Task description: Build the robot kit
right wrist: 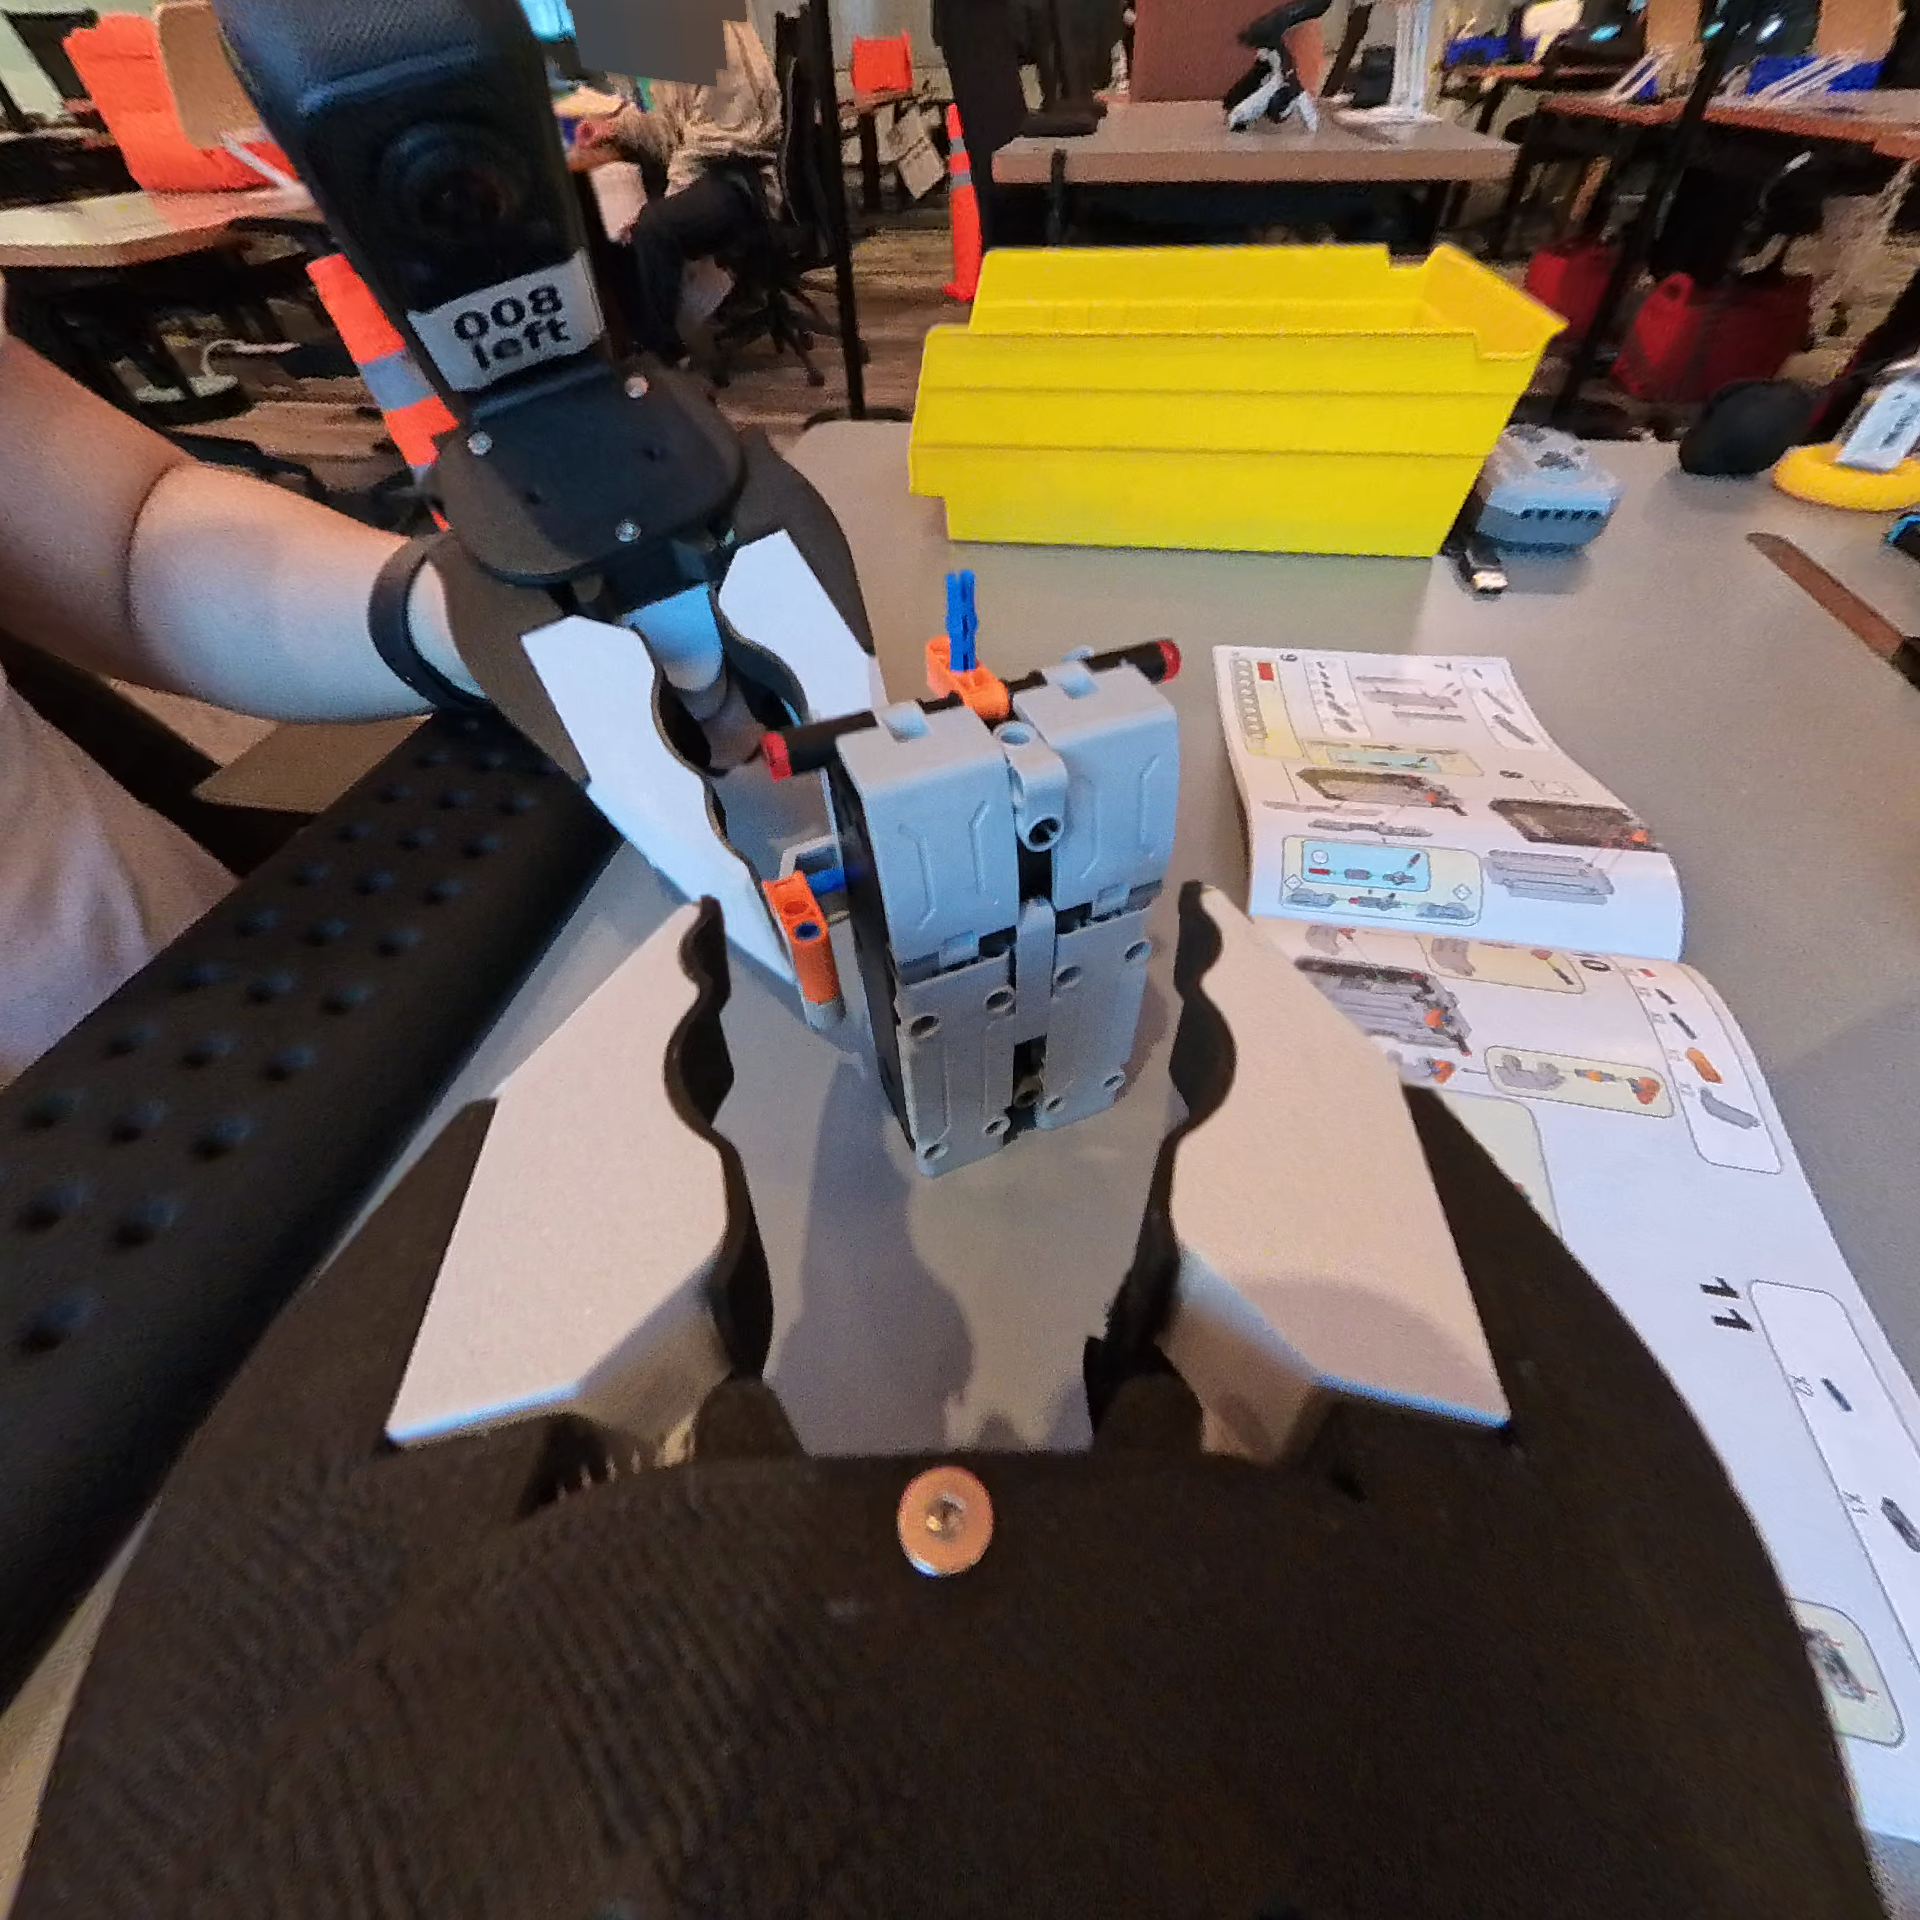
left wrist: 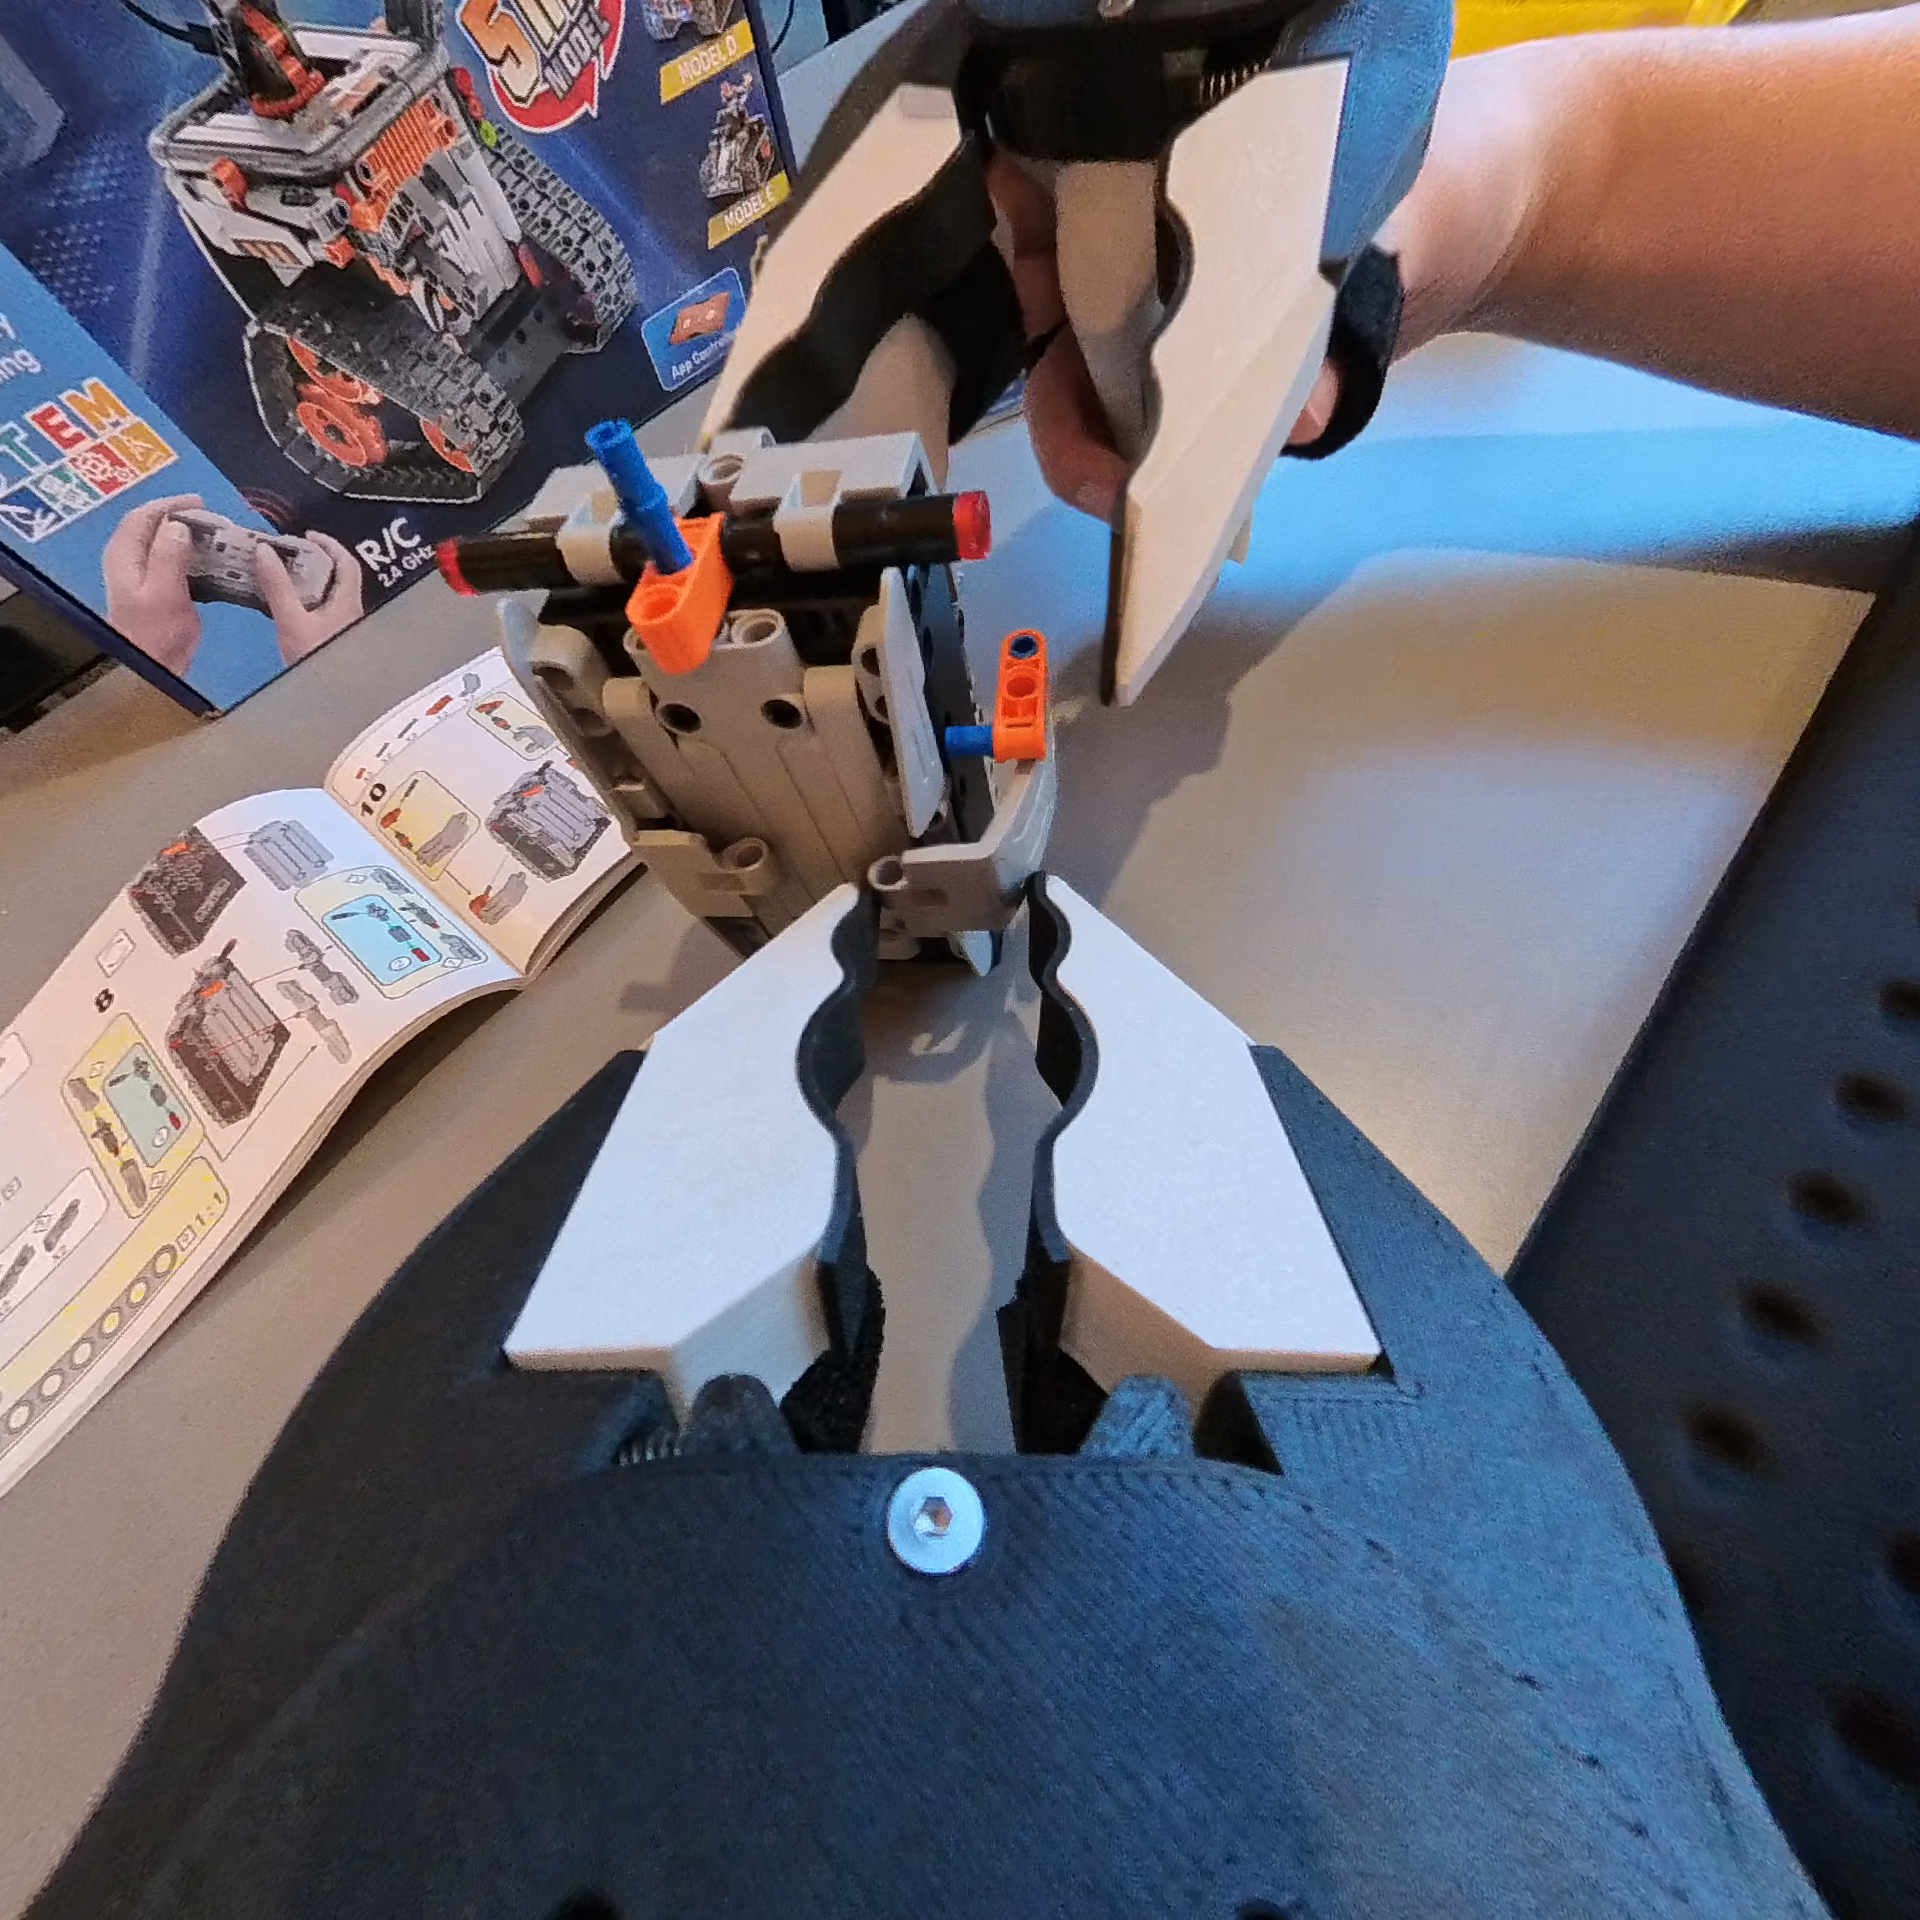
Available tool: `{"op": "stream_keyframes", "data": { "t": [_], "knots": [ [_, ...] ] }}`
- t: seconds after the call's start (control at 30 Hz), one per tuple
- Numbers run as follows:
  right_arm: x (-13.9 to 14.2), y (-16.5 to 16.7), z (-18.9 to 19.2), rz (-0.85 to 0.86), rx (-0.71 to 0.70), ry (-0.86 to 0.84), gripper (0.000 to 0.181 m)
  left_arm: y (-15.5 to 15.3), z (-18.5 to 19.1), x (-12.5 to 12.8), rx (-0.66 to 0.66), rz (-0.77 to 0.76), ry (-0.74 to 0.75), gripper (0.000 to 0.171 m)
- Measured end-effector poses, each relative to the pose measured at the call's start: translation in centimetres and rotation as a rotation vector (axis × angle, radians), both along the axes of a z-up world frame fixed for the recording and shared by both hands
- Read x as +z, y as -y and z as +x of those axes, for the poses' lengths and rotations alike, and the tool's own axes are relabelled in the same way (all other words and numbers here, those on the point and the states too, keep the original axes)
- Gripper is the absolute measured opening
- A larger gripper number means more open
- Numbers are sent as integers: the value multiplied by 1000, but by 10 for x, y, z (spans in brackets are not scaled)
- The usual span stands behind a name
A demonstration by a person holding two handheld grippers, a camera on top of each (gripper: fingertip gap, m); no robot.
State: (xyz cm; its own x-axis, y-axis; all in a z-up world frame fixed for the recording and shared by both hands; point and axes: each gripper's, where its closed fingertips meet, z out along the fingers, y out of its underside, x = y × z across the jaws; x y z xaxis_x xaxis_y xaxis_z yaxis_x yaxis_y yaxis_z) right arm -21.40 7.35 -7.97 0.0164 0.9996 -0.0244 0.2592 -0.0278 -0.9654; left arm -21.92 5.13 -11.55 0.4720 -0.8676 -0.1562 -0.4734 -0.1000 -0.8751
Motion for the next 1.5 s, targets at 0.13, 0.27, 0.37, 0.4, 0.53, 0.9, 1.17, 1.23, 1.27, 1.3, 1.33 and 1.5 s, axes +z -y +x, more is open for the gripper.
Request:
{"op": "stream_keyframes", "data": {
  "t": [0.13, 0.27, 0.37, 0.4, 0.53, 0.9, 1.17, 1.23, 1.27, 1.3, 1.33, 1.5],
  "knots": [
    [-10, -4, -1, -15, 61, 38, 93, 0, 1, 0, -13, -11, 11, 27],
    [-8, -2, -13, -60, 121, 2, 107, -1, 1, -3, -15, -12, -4, 27],
    [-16, -1, -19, -25, 142, 43, 100, -3, 1, -6, -8, -2, -33, 27],
    [-15, 2, -20, -21, 152, 32, 93, -3, 1, -7, -8, 2, -41, 27],
    [-17, 4, -22, -14, 117, 33, 91, 1, 2, -5, -14, 18, -37, 27],
    [-17, 13, -18, -37, 31, 52, 90, 10, 2, -1, -42, 15, -7, 27],
    [-17, 17, -14, -45, 11, 47, 89, 15, 3, 0, -72, 27, -6, 27],
    [-17, 18, -13, -66, 10, 33, 87, 17, 4, 2, -79, 35, 0, 27],
    [-16, 20, -12, -75, 11, 27, 87, 18, 4, 2, -85, 39, 2, 27],
    [-16, 21, -11, -77, 10, 24, 88, 19, 5, 3, -89, 45, 1, 27],
    [-16, 21, -11, -75, 8, 22, 88, 19, 5, 3, -91, 51, -2, 27],
    [-17, 25, -9, -54, 10, 17, 88, 22, 7, 1, -108, 52, -12, 26]
  ]
}}
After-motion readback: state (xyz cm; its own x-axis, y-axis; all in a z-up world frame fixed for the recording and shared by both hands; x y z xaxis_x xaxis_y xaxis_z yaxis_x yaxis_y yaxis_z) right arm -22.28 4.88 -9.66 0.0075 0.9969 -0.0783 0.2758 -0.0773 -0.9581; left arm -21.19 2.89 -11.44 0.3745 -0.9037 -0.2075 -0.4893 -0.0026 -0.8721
